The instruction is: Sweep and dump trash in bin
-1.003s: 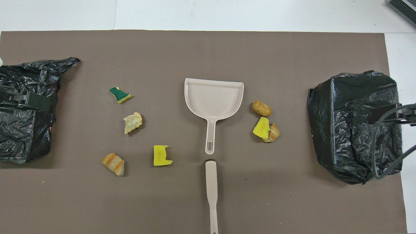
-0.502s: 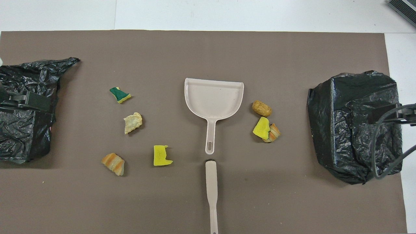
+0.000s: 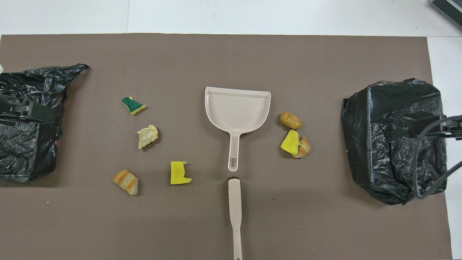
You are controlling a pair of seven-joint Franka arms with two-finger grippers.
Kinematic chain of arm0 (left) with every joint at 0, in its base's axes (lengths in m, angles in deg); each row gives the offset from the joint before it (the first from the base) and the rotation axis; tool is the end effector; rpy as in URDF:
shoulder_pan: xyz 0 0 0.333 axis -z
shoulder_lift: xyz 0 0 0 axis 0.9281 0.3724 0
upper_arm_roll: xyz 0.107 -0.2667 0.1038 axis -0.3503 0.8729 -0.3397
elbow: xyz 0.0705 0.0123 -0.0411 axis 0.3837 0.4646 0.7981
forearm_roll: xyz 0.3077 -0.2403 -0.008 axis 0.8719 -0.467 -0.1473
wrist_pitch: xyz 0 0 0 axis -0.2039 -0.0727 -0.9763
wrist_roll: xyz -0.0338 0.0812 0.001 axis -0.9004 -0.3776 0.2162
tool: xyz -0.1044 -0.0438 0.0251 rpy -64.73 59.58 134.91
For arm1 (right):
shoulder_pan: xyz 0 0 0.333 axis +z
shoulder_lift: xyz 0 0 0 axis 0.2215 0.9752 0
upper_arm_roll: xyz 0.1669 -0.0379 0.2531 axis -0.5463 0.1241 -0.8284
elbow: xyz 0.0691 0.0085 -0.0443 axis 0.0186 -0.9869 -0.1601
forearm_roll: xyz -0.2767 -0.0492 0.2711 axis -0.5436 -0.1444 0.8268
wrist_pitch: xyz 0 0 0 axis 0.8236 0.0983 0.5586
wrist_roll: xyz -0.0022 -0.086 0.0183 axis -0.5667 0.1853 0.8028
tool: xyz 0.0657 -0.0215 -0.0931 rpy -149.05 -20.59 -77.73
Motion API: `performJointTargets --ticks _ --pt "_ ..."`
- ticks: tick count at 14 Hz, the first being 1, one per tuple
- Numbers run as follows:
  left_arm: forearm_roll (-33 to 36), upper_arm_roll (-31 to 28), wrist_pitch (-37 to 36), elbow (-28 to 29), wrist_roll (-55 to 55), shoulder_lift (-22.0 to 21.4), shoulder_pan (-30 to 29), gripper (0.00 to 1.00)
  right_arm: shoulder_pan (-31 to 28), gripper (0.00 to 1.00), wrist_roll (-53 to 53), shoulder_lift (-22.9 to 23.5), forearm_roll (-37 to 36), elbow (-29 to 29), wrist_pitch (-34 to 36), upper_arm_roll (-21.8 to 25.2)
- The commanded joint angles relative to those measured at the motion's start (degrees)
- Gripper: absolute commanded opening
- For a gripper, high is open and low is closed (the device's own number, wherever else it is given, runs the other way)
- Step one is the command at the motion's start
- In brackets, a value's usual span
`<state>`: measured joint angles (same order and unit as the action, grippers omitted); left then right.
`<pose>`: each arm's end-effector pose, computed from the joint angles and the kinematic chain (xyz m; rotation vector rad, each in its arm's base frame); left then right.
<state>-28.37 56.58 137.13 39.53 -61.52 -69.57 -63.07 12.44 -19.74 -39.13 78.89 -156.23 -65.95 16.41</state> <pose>0.5484 -0.0374 0.6113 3.1149 -0.1316 -0.0446 0.5163 -0.0041 0.6432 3.1172 -0.1176 -0.0011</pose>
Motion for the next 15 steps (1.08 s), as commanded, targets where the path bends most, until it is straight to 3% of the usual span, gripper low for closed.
performJointTargets --ticks 1,4,12,15 --pt "0.86 -0.11 -1.0 -0.64 0.13 -0.31 0.29 1.0 -0.7 1.0 2.12 -1.18 1.08 -1.32 -0.67 -0.15" --pt "0.77 -0.11 -1.0 -0.55 0.13 -0.39 0.21 1.0 -0.78 1.0 4.92 -1.62 1.08 -1.67 1.0 -0.07" --pt "-1.24 0.5 -1.26 0.86 -0.39 -1.36 0.47 1.0 -0.78 1.0 4.58 -1.45 1.08 -2.55 -2.42 -0.07" --pt "-1.95 1.73 -0.3 3.74 -0.92 -3.2 0.82 1.0 -0.96 1.0 5.11 -1.09 1.0 -2.2 -2.33 0.02"
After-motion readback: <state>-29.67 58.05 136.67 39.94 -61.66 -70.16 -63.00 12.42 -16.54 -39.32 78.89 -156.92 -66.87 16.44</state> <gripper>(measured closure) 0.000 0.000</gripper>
